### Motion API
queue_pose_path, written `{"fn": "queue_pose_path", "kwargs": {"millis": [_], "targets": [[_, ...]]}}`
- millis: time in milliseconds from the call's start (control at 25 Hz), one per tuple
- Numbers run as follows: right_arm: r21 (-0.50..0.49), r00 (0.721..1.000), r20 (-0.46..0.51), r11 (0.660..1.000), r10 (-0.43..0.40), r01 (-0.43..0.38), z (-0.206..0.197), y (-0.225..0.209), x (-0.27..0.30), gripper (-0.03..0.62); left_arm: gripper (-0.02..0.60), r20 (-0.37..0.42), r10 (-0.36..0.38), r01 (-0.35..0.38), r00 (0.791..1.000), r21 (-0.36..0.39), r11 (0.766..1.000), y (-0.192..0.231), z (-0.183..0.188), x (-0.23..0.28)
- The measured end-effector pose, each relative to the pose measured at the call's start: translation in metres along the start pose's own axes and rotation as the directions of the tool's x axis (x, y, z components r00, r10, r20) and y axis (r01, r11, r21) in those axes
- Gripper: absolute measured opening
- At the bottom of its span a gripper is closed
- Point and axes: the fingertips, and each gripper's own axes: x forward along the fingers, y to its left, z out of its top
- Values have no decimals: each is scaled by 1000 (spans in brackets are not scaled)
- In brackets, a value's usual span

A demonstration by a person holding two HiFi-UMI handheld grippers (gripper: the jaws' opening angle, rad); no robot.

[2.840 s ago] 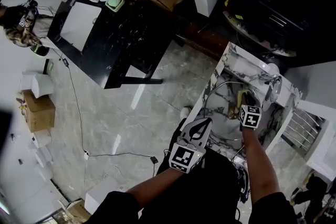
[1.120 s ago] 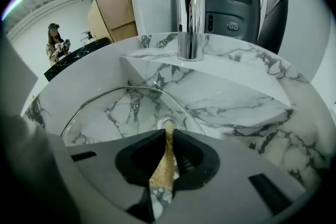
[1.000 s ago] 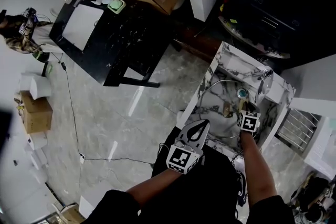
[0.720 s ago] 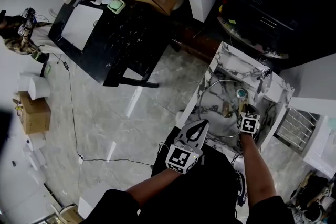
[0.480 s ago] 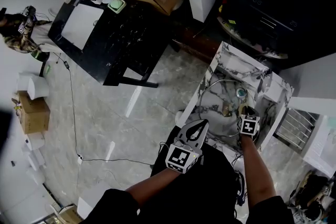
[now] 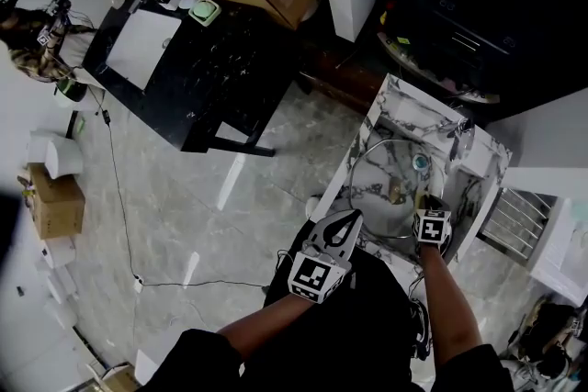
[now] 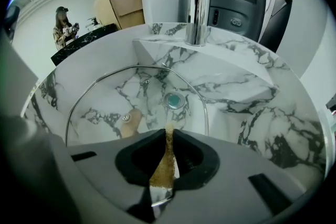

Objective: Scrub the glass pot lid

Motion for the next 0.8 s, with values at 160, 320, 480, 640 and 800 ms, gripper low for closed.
{"fn": "queue_pose_path", "kwargs": {"millis": [160,320,480,640,800], "targets": [[-9,1000,-13,1000,10,-10,-5,6,-2,60,18,0,-6,6,1000,-3,1000,-1,-3,-2],[-31,999,-33,999,19,-20,-11,14,-6,60,18,4,-14,14,1000,-4,1000,-2,-4,-5],[-38,999,-37,999,34,-35,-13,22,-7,60,18,5,-12,12,1000,-12,1000,1,-4,-9],[-32,997,-50,998,56,-58,-13,28,-6,60,18,3,-11,11,1000,-20,1000,3,-7,-14],[-11,995,-63,997,74,-75,-13,32,-4,59,18,1,-14,14,1000,-24,1000,4,-12,-17]]}}
